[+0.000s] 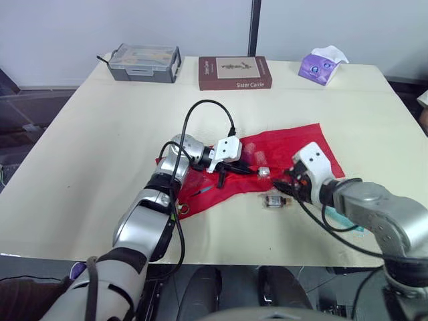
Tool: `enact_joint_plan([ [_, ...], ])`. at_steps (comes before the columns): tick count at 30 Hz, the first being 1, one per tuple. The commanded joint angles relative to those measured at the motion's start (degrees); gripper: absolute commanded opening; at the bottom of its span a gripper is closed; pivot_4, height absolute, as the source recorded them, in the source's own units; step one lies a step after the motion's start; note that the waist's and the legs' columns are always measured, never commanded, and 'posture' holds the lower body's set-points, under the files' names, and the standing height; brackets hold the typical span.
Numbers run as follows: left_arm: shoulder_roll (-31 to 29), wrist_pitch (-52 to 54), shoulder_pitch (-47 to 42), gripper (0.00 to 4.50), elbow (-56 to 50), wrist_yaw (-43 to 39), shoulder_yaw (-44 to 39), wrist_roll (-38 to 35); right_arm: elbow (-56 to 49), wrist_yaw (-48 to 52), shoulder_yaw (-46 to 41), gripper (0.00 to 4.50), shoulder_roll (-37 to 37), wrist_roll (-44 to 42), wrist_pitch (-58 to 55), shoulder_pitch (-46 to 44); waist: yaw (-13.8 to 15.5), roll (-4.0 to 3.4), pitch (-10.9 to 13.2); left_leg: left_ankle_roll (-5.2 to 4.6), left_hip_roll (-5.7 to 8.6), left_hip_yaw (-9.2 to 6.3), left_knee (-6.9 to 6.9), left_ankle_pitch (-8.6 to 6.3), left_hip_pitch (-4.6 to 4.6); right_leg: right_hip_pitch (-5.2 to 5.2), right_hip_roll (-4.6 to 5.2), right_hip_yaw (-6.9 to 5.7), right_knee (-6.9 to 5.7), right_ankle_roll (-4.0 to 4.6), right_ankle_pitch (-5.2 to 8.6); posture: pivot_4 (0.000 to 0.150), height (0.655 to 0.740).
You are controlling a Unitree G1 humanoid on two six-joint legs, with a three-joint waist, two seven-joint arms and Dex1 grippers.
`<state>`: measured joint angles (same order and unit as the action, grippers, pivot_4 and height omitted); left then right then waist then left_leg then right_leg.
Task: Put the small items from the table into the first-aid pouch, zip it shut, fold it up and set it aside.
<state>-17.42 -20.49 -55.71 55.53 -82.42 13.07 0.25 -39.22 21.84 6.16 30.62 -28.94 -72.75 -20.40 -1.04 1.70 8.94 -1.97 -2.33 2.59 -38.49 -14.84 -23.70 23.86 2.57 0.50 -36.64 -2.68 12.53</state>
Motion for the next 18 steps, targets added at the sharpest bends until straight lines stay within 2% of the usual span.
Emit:
enact_joint_plan([
  [1,0.5,-2.6,-2.3,0.0,2.0,-1.0,-0.3,0.0,3.4,0.9,3.4,1.37,-1.3,1.9,5.7,-1.9,0.0,0.01,0.0,0.0,0.0,0.01,-0.01,0.0,0.0,0.0,-0.04,0.01,0.0,0.0,0.0,0.15,0.74],
  [3,0.7,-3.0,-2.8,0.0,2.8,-1.3,-0.4,0.0,7.2,-0.6,5.1,0.39,-2.6,4.0,7.0,-3.1,0.2,0.0,0.0,0.0,0.0,0.03,-0.06,0.0,0.0,0.0,-0.09,0.04,-0.02,0.01,-0.02,0.15,0.74],
  [4,0.8,-3.2,-3.0,0.0,3.0,-1.5,-0.4,0.0,9.1,-0.9,6.0,0.04,-3.0,5.1,8.1,-3.6,0.2,0.0,0.0,0.0,0.0,0.05,-0.08,0.0,-0.03,0.0,-0.09,0.03,-0.02,0.04,-0.03,0.15,0.74],
  [12,1.3,-4.1,-2.9,0.0,2.5,-3.1,-0.2,0.0,24.3,-2.5,10.6,0.04,-6.1,15.2,20.4,-9.1,0.3,0.0,0.0,0.0,0.09,0.13,-0.06,0.0,-0.13,0.04,-0.07,0.21,0.08,0.03,-0.04,0.15,0.74],
  [18,0.7,-7.5,-3.6,0.0,4.0,-4.5,0.7,1.3,24.3,2.4,11.2,0.04,-3.9,17.6,27.7,-8.3,0.3,0.0,0.0,0.0,0.08,0.14,-0.06,0.0,-0.12,0.05,-0.08,0.19,0.03,0.03,-0.04,0.15,0.74],
])
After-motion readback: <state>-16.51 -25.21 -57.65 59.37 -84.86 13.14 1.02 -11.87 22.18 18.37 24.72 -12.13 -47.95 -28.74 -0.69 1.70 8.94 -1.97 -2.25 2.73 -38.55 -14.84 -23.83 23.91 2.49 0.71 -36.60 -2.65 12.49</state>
